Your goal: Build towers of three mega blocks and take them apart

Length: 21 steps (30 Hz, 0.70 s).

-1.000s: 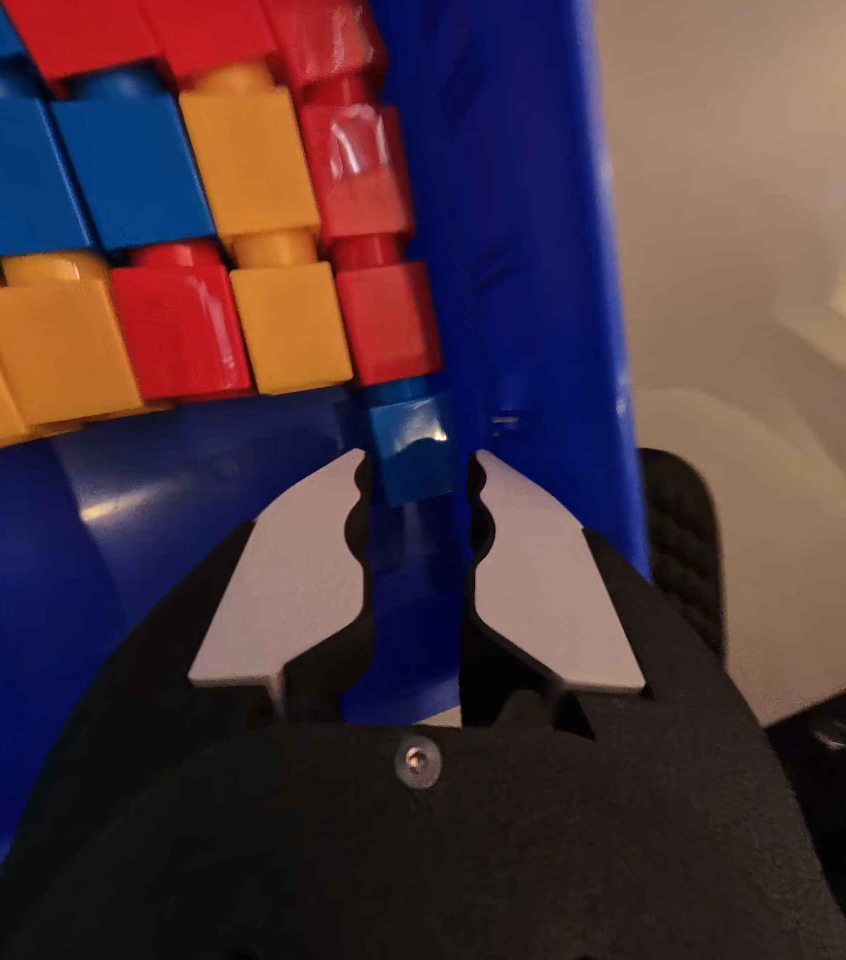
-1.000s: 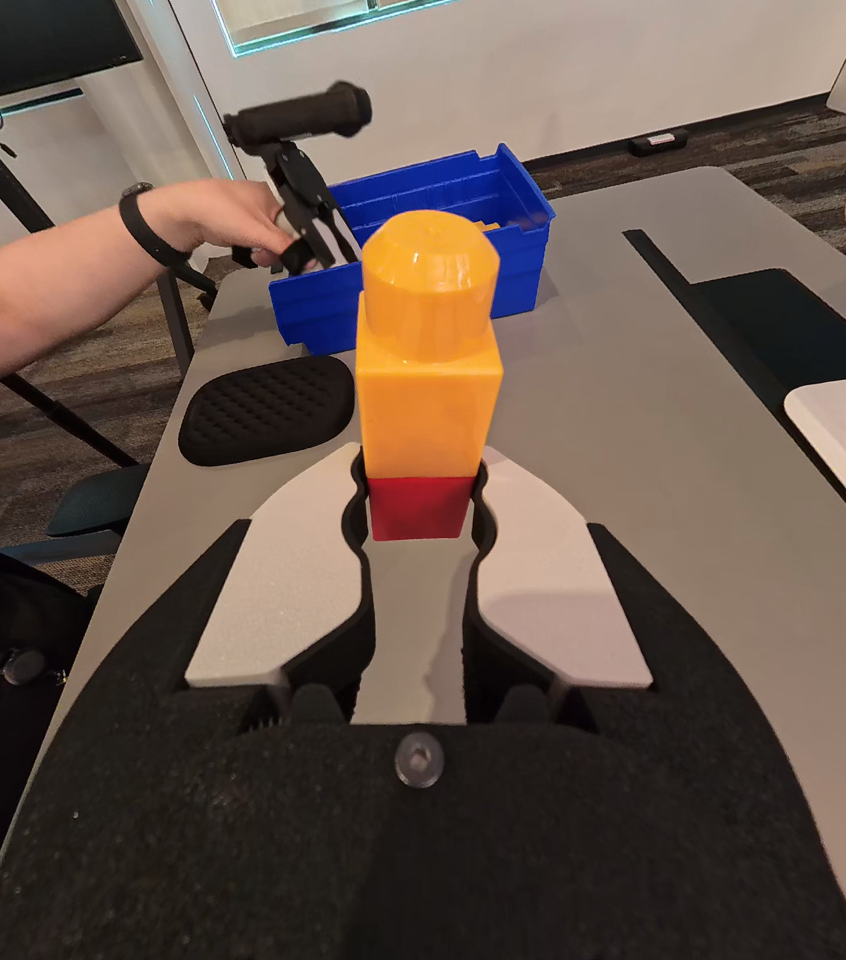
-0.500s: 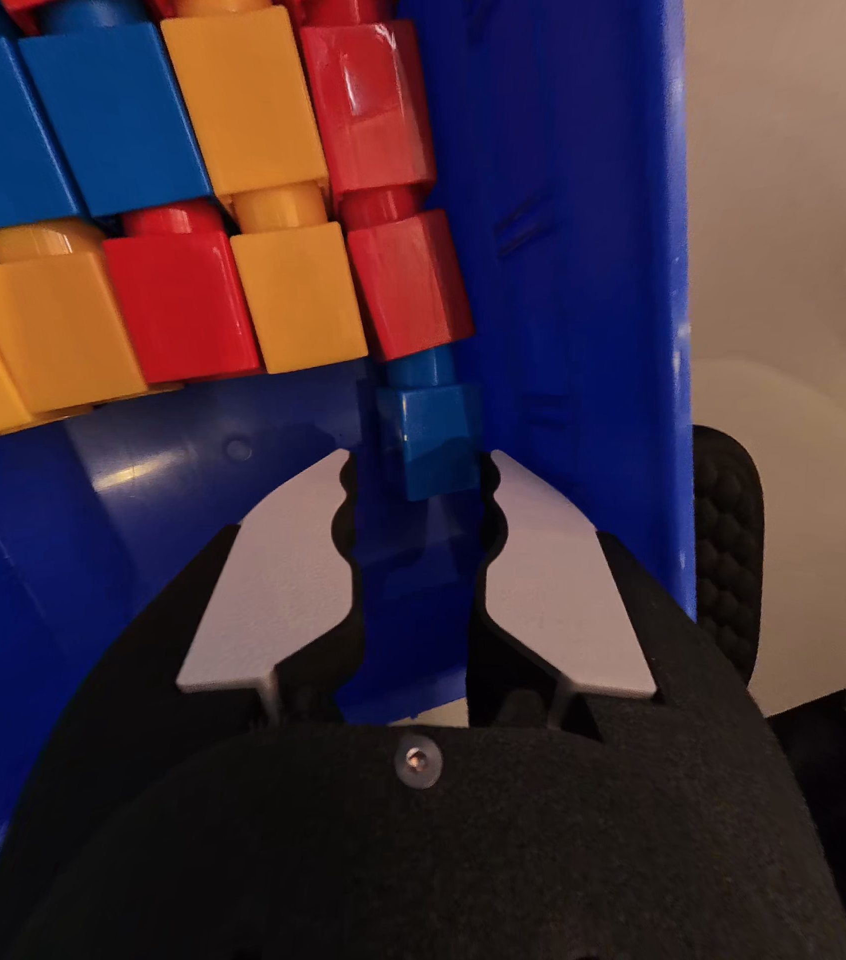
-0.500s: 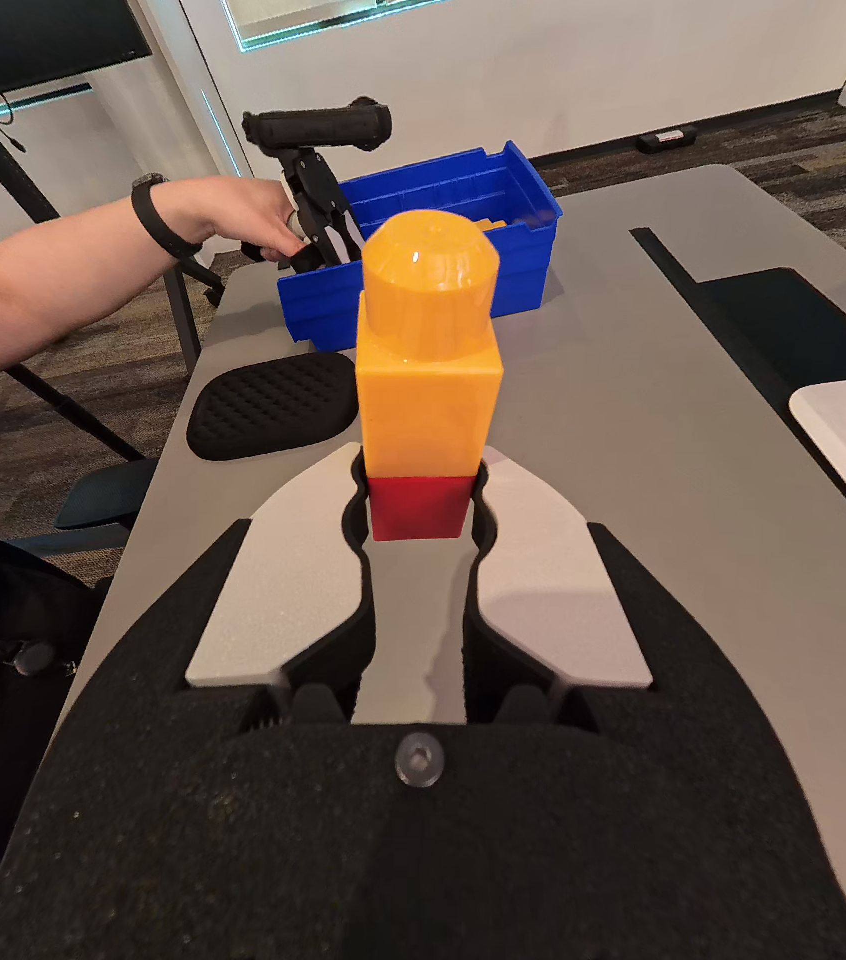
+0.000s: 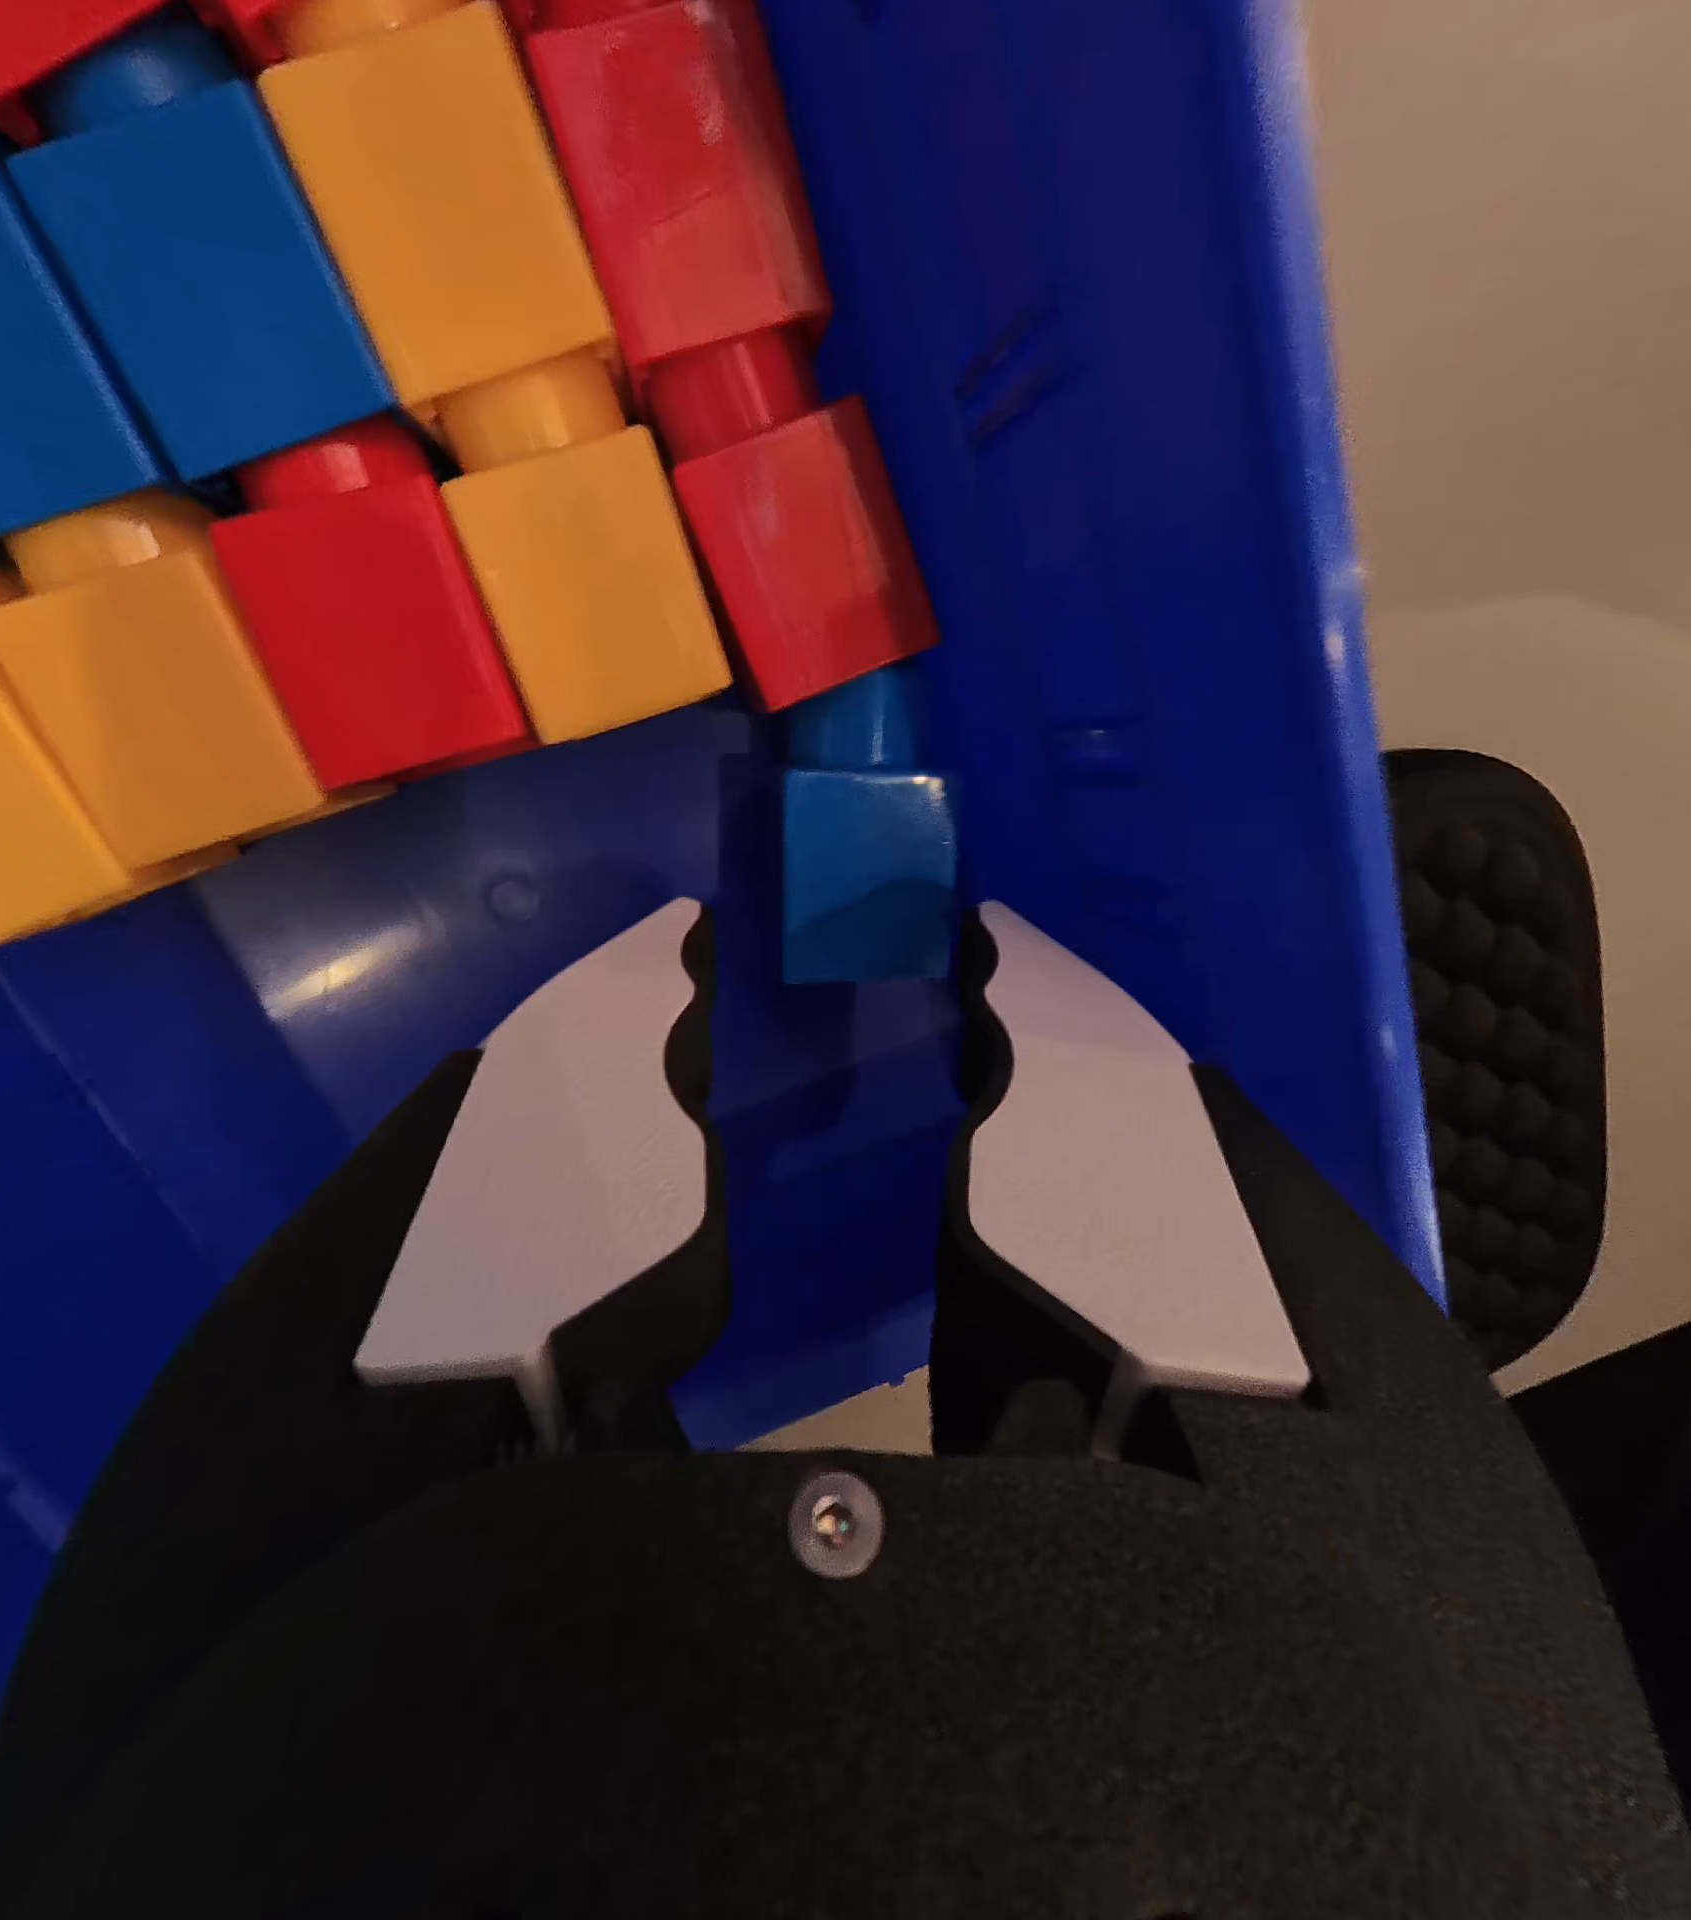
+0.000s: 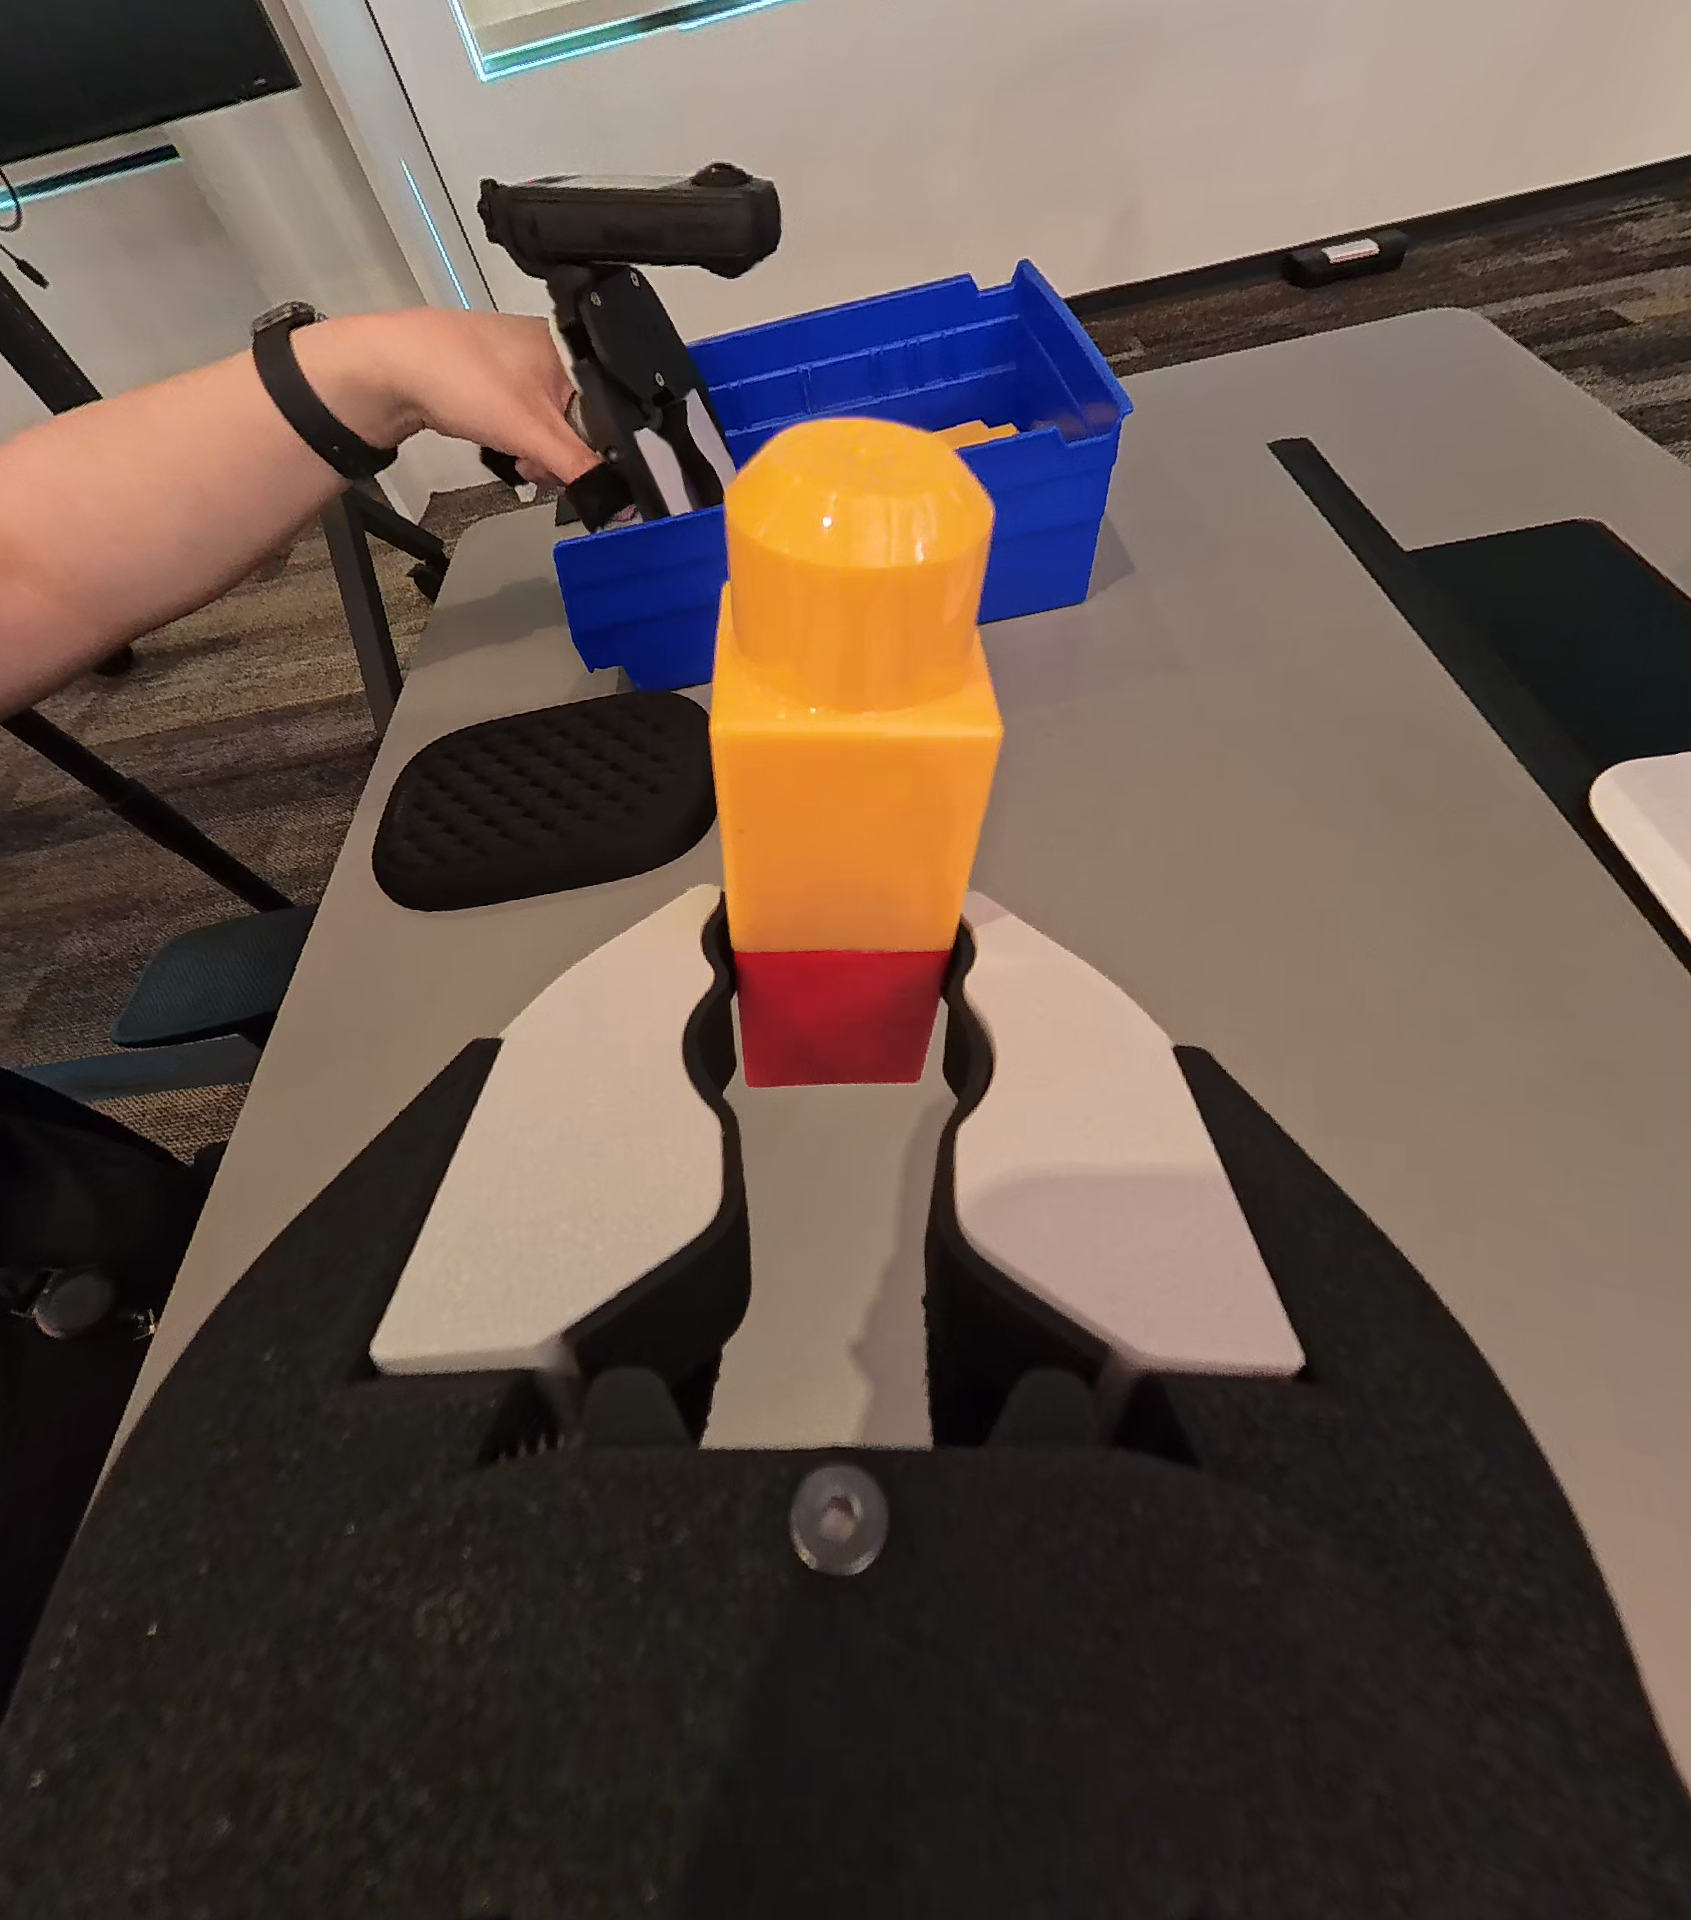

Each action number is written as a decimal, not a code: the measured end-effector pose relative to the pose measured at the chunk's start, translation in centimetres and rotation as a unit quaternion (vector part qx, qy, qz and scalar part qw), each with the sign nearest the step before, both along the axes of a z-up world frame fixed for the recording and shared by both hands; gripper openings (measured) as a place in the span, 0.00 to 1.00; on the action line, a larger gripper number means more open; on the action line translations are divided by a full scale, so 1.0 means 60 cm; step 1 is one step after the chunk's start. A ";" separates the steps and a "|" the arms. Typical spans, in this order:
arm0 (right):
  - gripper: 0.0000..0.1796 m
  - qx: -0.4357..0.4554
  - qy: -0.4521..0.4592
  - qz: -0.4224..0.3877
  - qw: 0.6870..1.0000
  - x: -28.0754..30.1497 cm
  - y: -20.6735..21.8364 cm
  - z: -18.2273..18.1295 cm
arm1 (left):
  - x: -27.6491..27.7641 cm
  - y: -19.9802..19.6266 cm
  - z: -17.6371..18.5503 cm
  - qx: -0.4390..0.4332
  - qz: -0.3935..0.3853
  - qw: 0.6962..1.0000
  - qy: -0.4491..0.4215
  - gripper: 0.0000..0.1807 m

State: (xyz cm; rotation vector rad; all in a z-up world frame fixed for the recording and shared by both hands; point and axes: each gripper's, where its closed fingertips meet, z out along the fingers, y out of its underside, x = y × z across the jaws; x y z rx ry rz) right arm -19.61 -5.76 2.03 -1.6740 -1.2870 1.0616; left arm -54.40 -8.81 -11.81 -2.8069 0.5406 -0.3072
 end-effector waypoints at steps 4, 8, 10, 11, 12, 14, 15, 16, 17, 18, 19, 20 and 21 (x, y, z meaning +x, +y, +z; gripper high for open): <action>0.20 -0.003 -0.006 0.003 1.000 -0.001 0.000 -0.005 | 0.008 0.002 -0.002 0.008 -0.041 0.999 0.010 0.26; 0.20 -0.004 -0.009 0.005 1.000 -0.002 -0.001 -0.007 | 0.002 0.001 -0.017 -0.008 -0.055 0.997 0.054 0.26; 0.20 -0.003 -0.011 0.005 1.000 -0.002 -0.001 -0.008 | -0.001 0.005 -0.026 -0.013 -0.058 0.995 0.075 0.26; 0.20 -0.003 -0.011 0.005 1.000 -0.002 -0.001 -0.008 | -0.002 0.007 -0.029 -0.014 -0.059 0.995 0.082 0.25; 0.20 -0.004 -0.011 0.006 1.000 -0.002 -0.001 -0.008 | -0.003 0.009 -0.031 -0.016 -0.058 0.994 0.087 0.24; 0.20 -0.005 -0.011 0.009 1.000 -0.002 -0.002 -0.008 | 0.000 0.012 -0.033 -0.015 -0.063 0.994 0.088 0.22; 0.20 -0.005 -0.013 0.011 1.000 -0.002 -0.003 -0.009 | 0.002 0.010 -0.034 -0.021 -0.064 0.994 0.083 0.20; 0.20 -0.002 -0.016 0.011 1.000 -0.002 -0.003 -0.010 | 0.003 0.010 -0.036 -0.023 -0.062 0.995 0.080 0.20; 0.20 0.003 -0.018 0.009 1.000 -0.001 -0.002 -0.010 | 0.004 0.010 -0.036 -0.024 -0.061 0.995 0.077 0.20; 0.20 0.004 -0.019 0.007 1.000 -0.001 -0.001 -0.010 | 0.004 0.010 -0.036 -0.024 -0.062 0.995 0.076 0.20; 0.20 0.003 -0.017 0.009 1.000 -0.002 -0.001 -0.009 | 0.004 0.010 -0.036 -0.024 -0.064 0.995 0.075 0.20; 0.20 0.002 -0.014 0.009 1.000 -0.002 -0.002 -0.008 | 0.003 0.009 -0.036 -0.024 -0.064 0.995 0.075 0.20; 0.20 0.003 -0.011 0.008 1.000 -0.002 0.000 -0.007 | 0.002 0.008 -0.036 -0.025 -0.063 0.995 0.073 0.20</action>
